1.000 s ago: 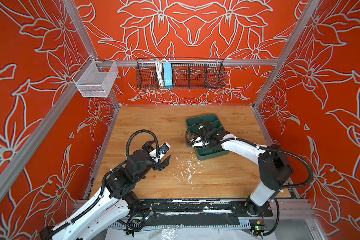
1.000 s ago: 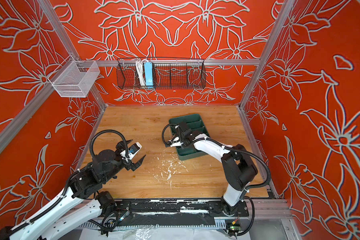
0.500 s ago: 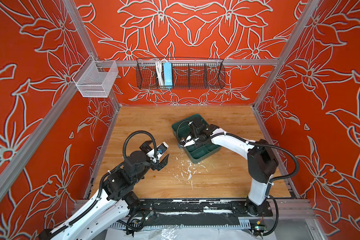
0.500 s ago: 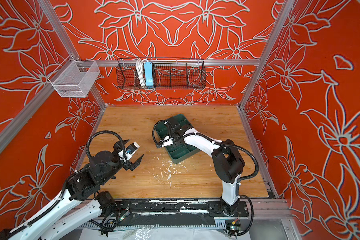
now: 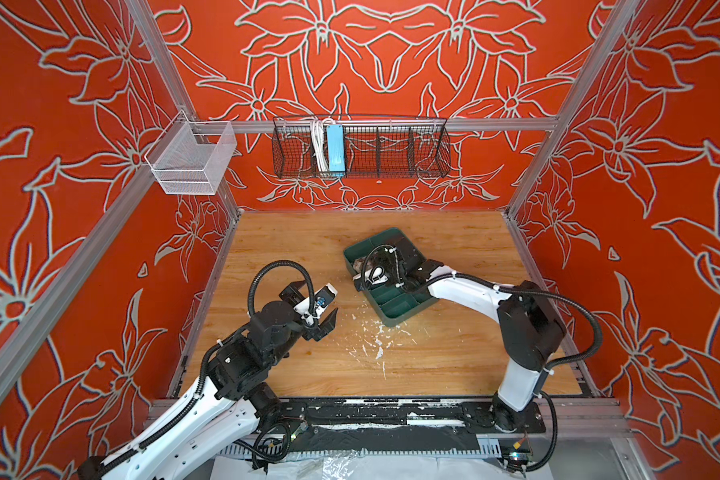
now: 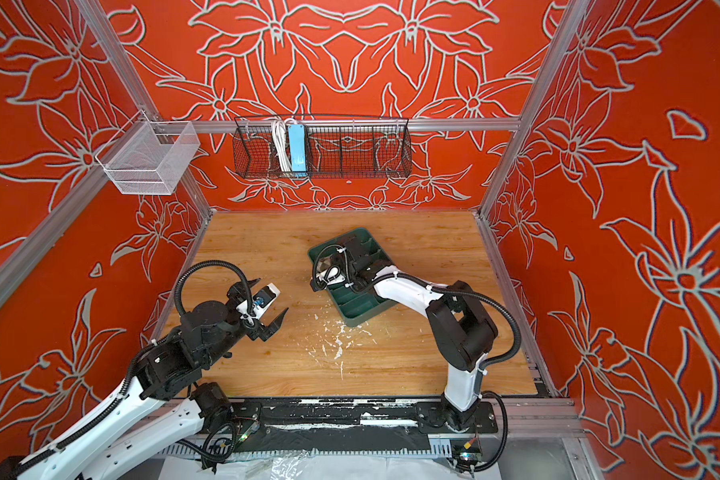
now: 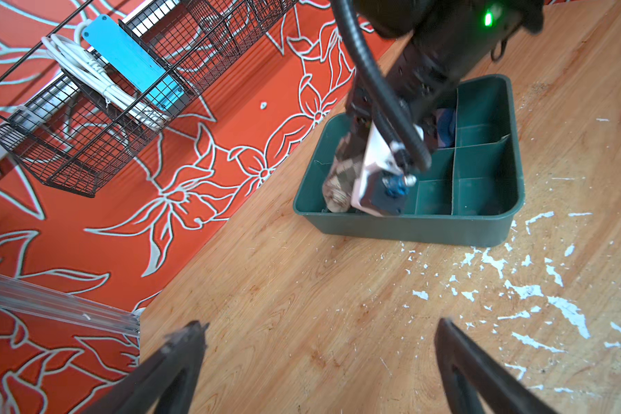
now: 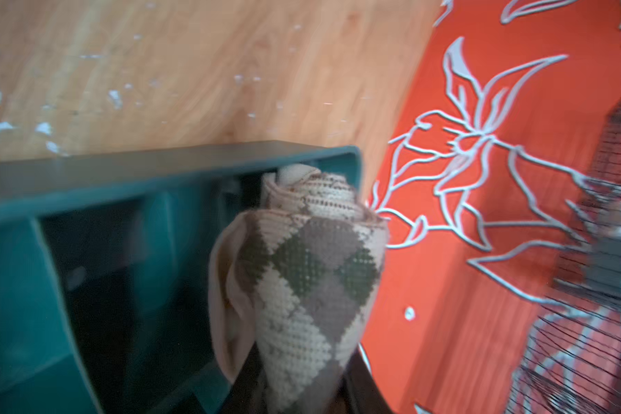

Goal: Roll the socks
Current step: 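Carry the rolled argyle sock with the right gripper to the green tray, then lower the argyle roll into a tray compartment and open the right gripper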

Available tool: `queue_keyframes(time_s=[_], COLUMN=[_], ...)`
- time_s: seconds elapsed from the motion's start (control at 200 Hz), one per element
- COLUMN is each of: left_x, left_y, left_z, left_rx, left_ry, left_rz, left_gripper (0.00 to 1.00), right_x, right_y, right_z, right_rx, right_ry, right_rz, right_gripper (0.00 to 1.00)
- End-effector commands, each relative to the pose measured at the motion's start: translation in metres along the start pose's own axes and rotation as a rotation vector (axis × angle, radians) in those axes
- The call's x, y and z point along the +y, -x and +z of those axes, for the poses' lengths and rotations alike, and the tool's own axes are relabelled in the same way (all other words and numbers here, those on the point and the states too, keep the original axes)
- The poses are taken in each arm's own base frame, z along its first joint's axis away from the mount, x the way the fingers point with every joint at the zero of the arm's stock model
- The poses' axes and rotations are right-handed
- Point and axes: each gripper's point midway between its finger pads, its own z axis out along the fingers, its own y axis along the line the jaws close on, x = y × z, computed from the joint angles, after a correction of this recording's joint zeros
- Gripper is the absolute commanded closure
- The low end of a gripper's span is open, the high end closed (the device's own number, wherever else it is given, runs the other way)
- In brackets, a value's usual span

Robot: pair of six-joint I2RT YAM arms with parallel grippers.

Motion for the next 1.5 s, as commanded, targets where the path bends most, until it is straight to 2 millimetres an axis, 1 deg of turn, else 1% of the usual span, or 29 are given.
queue_keyframes(time_s=[0.0,0.07,0.17,0.245,0.39,0.525,0.751,0.791,0.861,0.926,0.966,1.051,1.146,1.306,1.396,1.496], left_x=[0.002,0.003,0.003,0.002,0.002,0.004,0.004,0.003,0.002,0.001,0.001,0.0,0.001,0.0,0.0,-0.001], left_y=[-0.002,-0.002,-0.001,-0.001,-0.001,-0.002,-0.003,-0.004,-0.004,-0.004,-0.005,-0.005,-0.005,-0.005,-0.005,-0.005], left_z=[-0.004,-0.005,-0.005,-0.004,-0.005,-0.01,-0.01,-0.009,-0.007,-0.006,-0.006,-0.005,-0.004,-0.003,-0.003,-0.002], left_rx=[0.009,0.007,0.004,0.005,0.01,0.008,0.017,0.02,0.023,0.027,0.03,0.034,0.036,0.039,0.041,0.04], left_ry=[0.009,0.01,0.013,0.01,0.004,0.009,0.011,0.008,0.002,-0.002,-0.002,-0.005,-0.004,-0.008,-0.009,-0.013], left_rz=[-0.009,-0.012,-0.009,-0.007,-0.008,-0.003,0.001,0.001,0.002,0.004,0.005,0.008,0.008,0.005,0.004,0.004], left_gripper=[0.02,0.02,0.02,0.02,0.02,0.02,0.02,0.02,0.02,0.02,0.02,0.02,0.02,0.02,0.02,0.02], right_x=[0.027,0.045,0.064,0.077,0.088,0.096,0.111,0.112,0.106,0.093,0.08,0.063,0.055,0.055,0.064,0.078], right_y=[-0.001,-0.002,-0.004,-0.007,-0.011,-0.02,-0.021,-0.022,-0.023,-0.018,-0.016,-0.012,-0.014,-0.019,-0.021,-0.023], right_z=[0.008,0.002,-0.009,-0.014,-0.024,-0.027,-0.038,-0.038,-0.038,-0.041,-0.045,-0.052,-0.059,-0.065,-0.067,-0.067], right_rx=[-0.011,-0.017,-0.032,-0.033,-0.036,-0.02,-0.037,-0.033,-0.034,-0.072,-0.095,-0.126,-0.126,-0.117,-0.114,-0.105], right_ry=[0.042,0.096,0.169,0.221,0.332,0.416,0.536,0.546,0.525,0.478,0.435,0.374,0.346,0.331,0.352,0.379], right_rz=[-0.004,0.017,0.05,0.062,0.086,0.101,0.142,0.154,0.186,0.228,0.249,0.253,0.23,0.211,0.199,0.173], right_gripper=[1.0,1.0,1.0,1.0,1.0,1.0,1.0,1.0,1.0,1.0,1.0,1.0,1.0,1.0,1.0,1.0])
